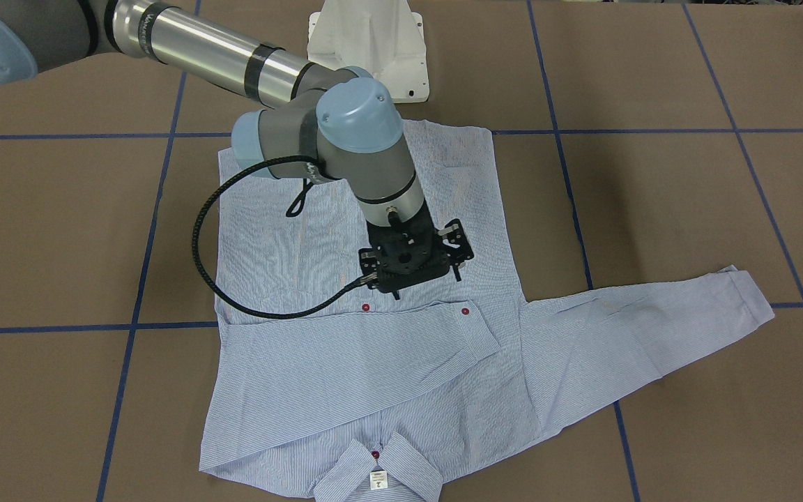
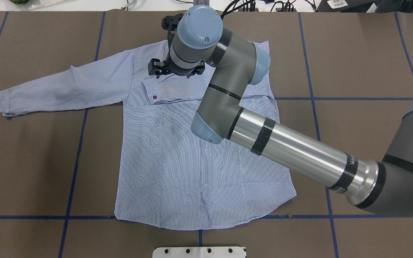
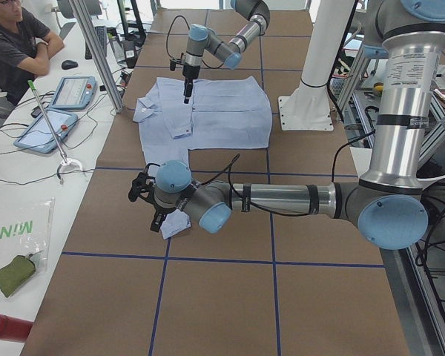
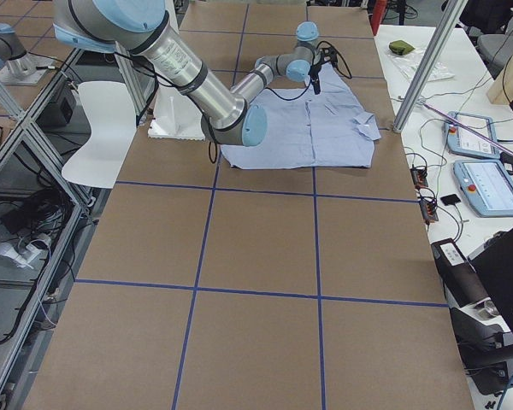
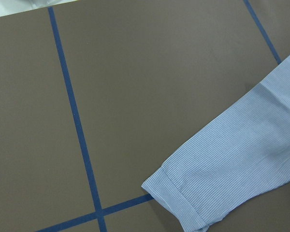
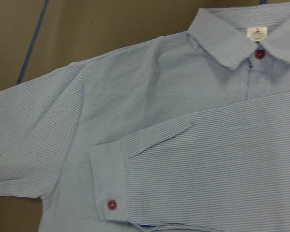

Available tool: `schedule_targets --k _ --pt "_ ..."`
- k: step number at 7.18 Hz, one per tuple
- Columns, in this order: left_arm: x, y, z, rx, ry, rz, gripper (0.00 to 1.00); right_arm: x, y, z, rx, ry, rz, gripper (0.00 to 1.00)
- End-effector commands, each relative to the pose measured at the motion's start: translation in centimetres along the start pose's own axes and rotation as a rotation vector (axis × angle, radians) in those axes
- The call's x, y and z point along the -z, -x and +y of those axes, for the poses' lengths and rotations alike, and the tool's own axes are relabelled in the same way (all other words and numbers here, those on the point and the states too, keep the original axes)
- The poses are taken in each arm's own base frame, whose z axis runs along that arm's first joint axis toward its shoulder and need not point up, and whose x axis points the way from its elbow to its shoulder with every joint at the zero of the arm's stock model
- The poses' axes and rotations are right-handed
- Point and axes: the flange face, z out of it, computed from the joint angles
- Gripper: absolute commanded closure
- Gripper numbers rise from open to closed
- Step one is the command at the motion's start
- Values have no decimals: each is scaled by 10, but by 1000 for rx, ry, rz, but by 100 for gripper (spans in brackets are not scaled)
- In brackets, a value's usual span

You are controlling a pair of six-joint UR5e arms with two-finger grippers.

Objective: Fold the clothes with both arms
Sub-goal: 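Lay the sleeve across the shirt front and release with the right gripper, then raise the right gripper away while the left gripper grasps the other sleeve cuff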

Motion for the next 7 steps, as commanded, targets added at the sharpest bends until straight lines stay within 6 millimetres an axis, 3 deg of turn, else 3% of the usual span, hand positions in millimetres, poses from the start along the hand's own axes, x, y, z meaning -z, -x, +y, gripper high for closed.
schedule_targets --k 1,2,4,6,7 --pt "-38 -34 6 117 -61 -12 1 36 -88 -30 -55 66 47 1" --pt "-58 -39 19 179 -101 -6 1 65 -123 -23 -8 98 80 1" --pt "-104 -30 49 286 -159 -21 2 129 -156 -21 66 138 182 1" --pt "-136 -25 66 321 -200 -90 19 154 -191 -12 57 158 170 1" --pt "-145 -28 70 315 -198 -103 23 155 -189 -12 59 157 168 1"
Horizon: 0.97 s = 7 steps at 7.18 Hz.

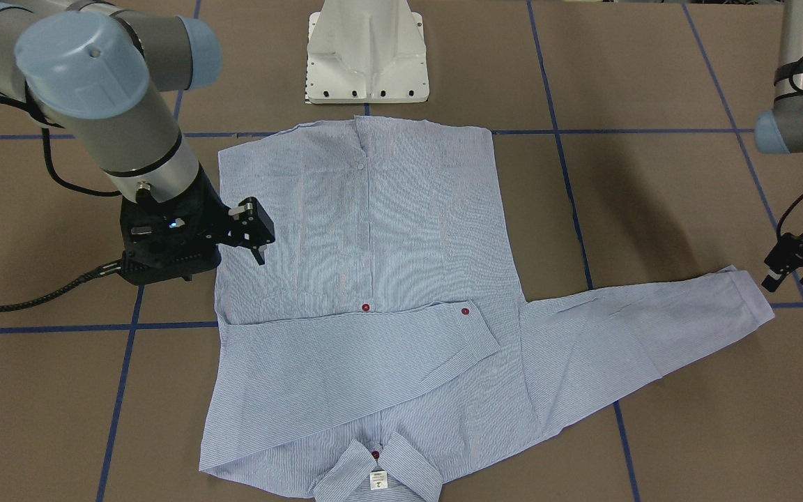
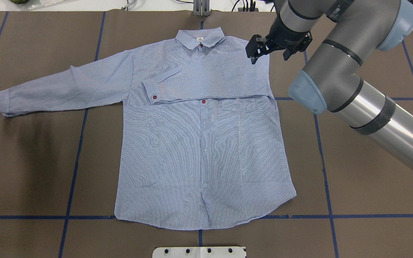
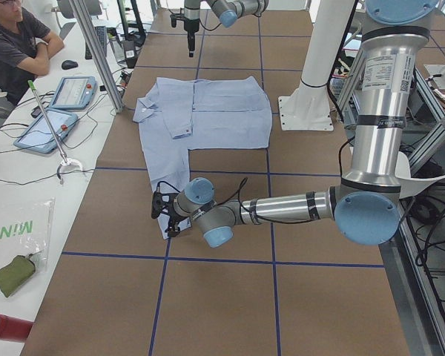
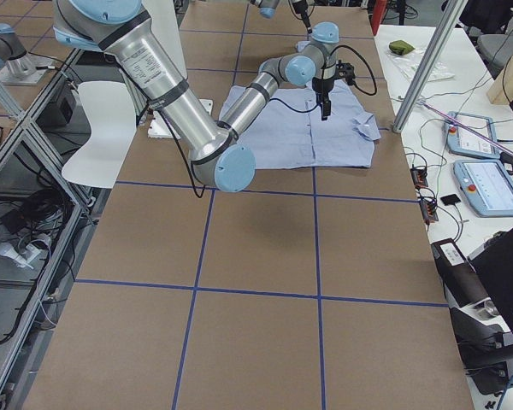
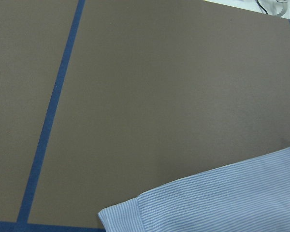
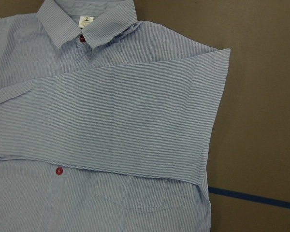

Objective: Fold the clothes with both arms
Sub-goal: 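Raise the right gripper away while the left gripper grasps the other sleeve cuff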

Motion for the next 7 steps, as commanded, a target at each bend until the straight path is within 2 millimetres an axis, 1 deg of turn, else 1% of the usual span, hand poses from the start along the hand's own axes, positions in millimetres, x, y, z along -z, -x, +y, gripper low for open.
schedule_targets --k 1,3,4,5,7 --pt "-21 -5 18 -10 -10 -31 24 4 -8 4 -1 3 -1 1" --pt "-27 -9 23 -17 4 -32 29 3 -7 5 3 1 0 1" --pt "-29 -5 25 -15 8 -38 34 3 -6 5 4 -1 3 1" --pt "-30 -5 24 -15 8 -38 36 2 -2 7 9 0 1 1" --pt "-31 -4 25 -11 14 -43 40 1 0 7 11 1 2 1"
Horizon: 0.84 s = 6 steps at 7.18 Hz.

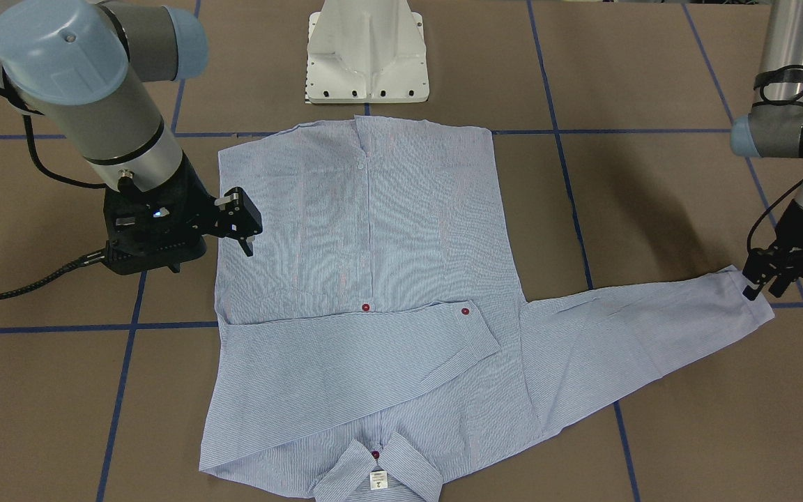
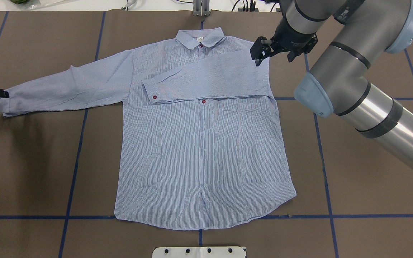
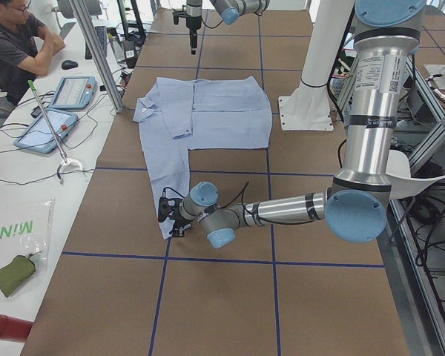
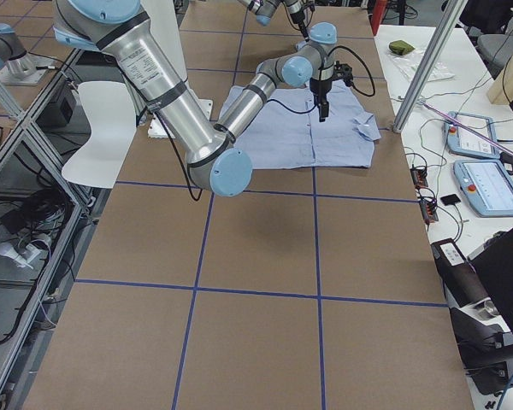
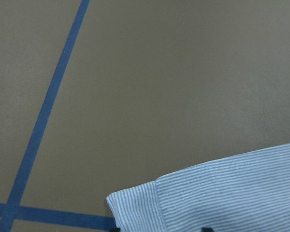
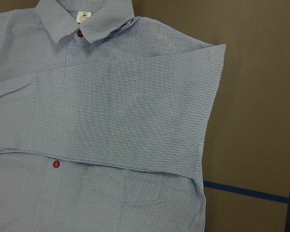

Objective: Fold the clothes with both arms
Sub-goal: 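Raise the right gripper away while the left gripper grasps the other sleeve cuff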

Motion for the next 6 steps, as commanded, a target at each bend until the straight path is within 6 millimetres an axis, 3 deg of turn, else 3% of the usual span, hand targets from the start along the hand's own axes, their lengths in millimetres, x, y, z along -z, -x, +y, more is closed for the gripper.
schedule_targets --k 1,4,6 --pt "-4 4 2 3 8 -8 40 -2 2 1 1 2 1 1" --pt "-5 4 4 3 13 -12 45 -2 3 2 4 2 0 1" --pt "-7 7 6 4 17 -15 60 -4 3 3 3 4 1 1"
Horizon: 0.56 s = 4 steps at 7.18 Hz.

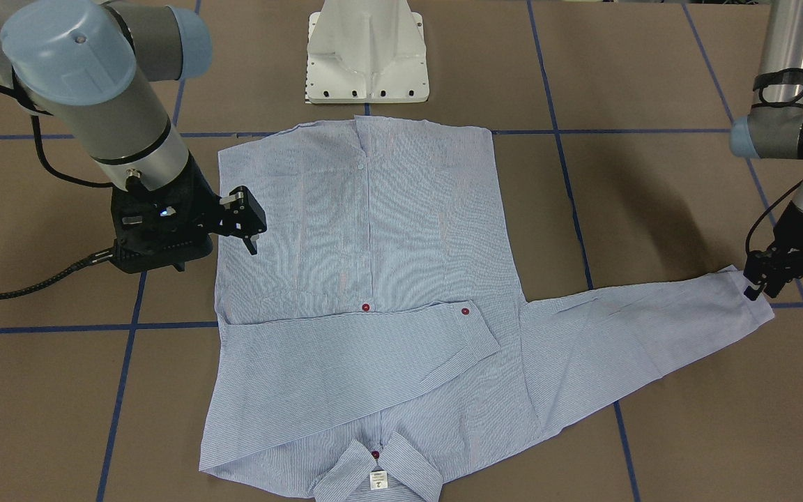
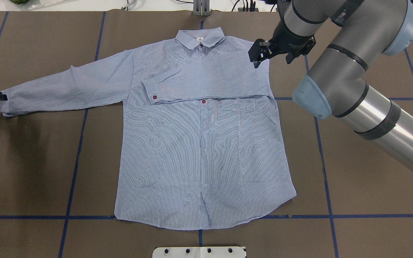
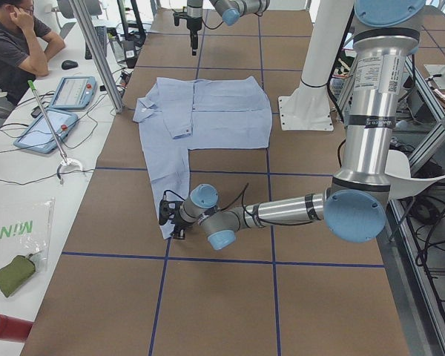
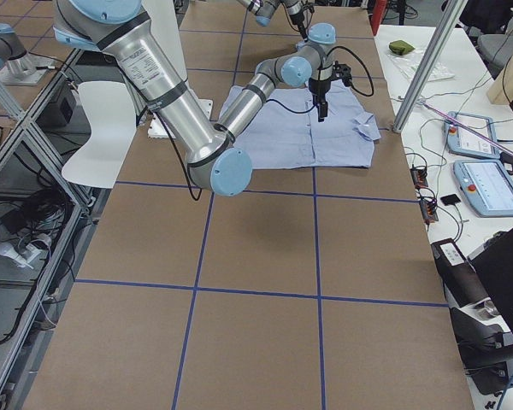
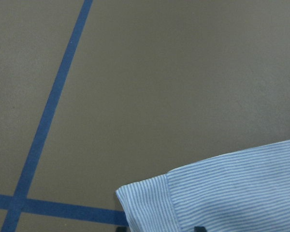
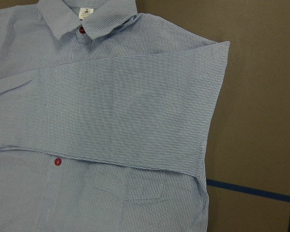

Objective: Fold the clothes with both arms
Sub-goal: 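Raise the right gripper away while the left gripper grasps the other sleeve cuff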

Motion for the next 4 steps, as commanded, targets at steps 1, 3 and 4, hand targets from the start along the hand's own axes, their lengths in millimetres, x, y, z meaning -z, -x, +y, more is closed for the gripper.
schedule_targets --k 1,3,4 --pt "-1 1 1 0 3 -1 66 -1 0 0 0 1 0 1" --pt "1 -2 0 -2 3 8 75 -2 -1 1 -2 3 2 1" --pt "1 -3 0 -4 3 12 80 -2 -1 1 -2 3 2 1"
